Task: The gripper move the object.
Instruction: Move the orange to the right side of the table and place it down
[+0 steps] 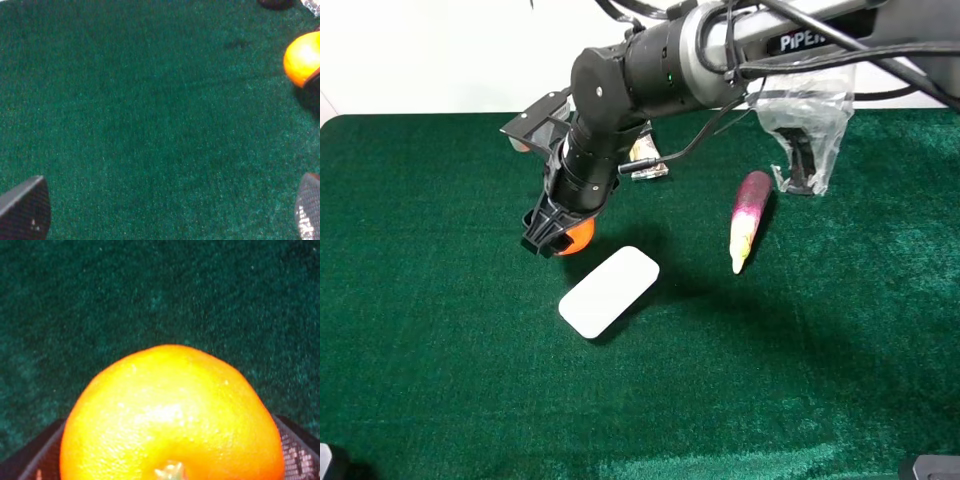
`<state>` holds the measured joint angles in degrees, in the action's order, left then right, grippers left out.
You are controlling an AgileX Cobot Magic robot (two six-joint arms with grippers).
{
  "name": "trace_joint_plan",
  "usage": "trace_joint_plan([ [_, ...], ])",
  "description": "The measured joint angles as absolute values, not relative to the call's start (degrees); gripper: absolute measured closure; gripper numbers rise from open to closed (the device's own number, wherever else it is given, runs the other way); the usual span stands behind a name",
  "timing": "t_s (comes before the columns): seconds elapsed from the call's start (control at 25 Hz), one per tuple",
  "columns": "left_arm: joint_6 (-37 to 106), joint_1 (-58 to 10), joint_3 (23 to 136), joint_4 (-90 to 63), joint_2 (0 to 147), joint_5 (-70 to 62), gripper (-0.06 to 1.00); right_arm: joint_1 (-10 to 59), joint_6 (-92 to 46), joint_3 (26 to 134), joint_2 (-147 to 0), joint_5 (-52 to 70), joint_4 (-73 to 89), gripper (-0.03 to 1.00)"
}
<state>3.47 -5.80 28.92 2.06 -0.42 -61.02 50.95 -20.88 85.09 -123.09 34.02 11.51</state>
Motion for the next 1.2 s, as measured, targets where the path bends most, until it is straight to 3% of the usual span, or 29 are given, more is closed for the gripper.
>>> trace_joint_plan([
  [0.64, 3.47, -5.8, 28.92, 2.06, -0.42, -61.02, -0.05, 50.45, -13.12, 85.09, -116.74, 43.57, 6.31, 0.42],
  [1.2, 3.47, -5.8, 28.92, 2.06, -0.42, -60.98, -0.05, 43.03, -10.33, 85.09, -108.75, 55.17, 6.09, 0.42],
])
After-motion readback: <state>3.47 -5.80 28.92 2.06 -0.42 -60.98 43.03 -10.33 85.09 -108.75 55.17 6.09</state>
